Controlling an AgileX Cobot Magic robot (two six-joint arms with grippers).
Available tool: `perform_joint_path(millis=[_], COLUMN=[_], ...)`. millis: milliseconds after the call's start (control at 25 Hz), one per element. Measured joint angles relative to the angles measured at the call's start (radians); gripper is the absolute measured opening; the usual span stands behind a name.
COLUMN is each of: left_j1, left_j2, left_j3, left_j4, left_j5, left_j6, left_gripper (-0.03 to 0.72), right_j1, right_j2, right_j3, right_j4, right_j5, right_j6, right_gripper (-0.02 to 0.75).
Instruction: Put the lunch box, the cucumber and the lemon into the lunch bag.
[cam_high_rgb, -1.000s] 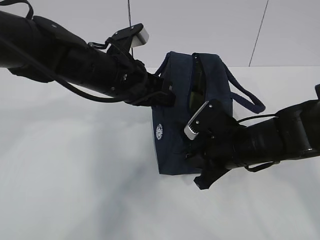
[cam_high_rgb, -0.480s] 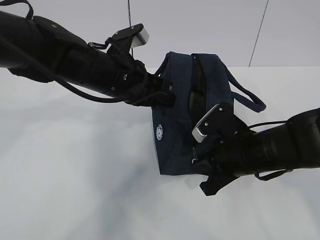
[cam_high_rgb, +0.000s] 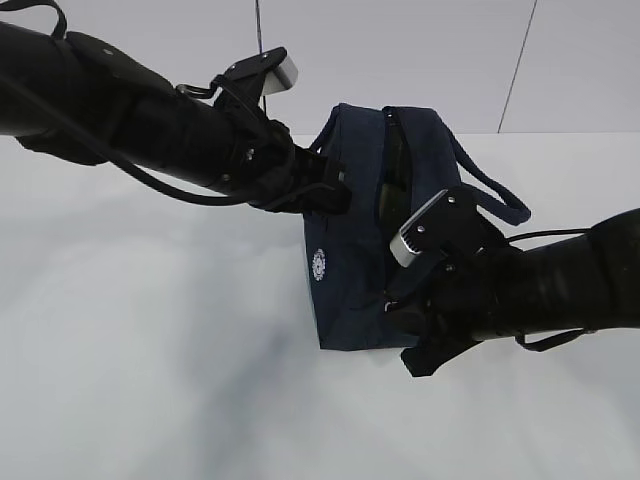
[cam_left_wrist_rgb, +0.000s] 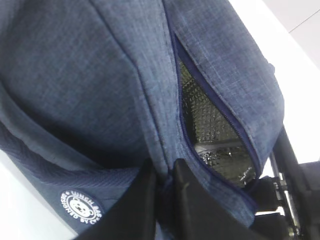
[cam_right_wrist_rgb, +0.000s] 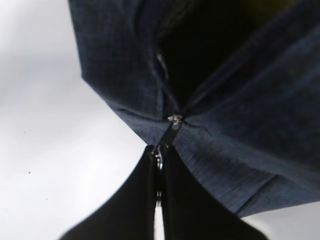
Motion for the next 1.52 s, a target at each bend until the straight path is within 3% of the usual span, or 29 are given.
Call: perform_joint_path(millis=[600,1080,1520], left_j1=[0.000,0.000,0.000], left_j2=[0.000,0.000,0.000], left_j3=[0.000,0.000,0.000], left_j4=[0.000,0.000,0.000], left_j5=[0.000,0.001,0.004], left_j6=[0.000,0.000,0.000], left_gripper=[0.030,0.056,0.036], right_j1=[0.000,0.000,0.000], right_j2=[-0.036,-0.099,-0.124], right_j3=[0.000,0.000,0.002], right_j4=[-0.280,-0.303,-0.306], right_j5=[0.008,0.014,0.014], right_j6=[0.303,0.354,0.381], right_gripper=[0.000,0.000,0.000])
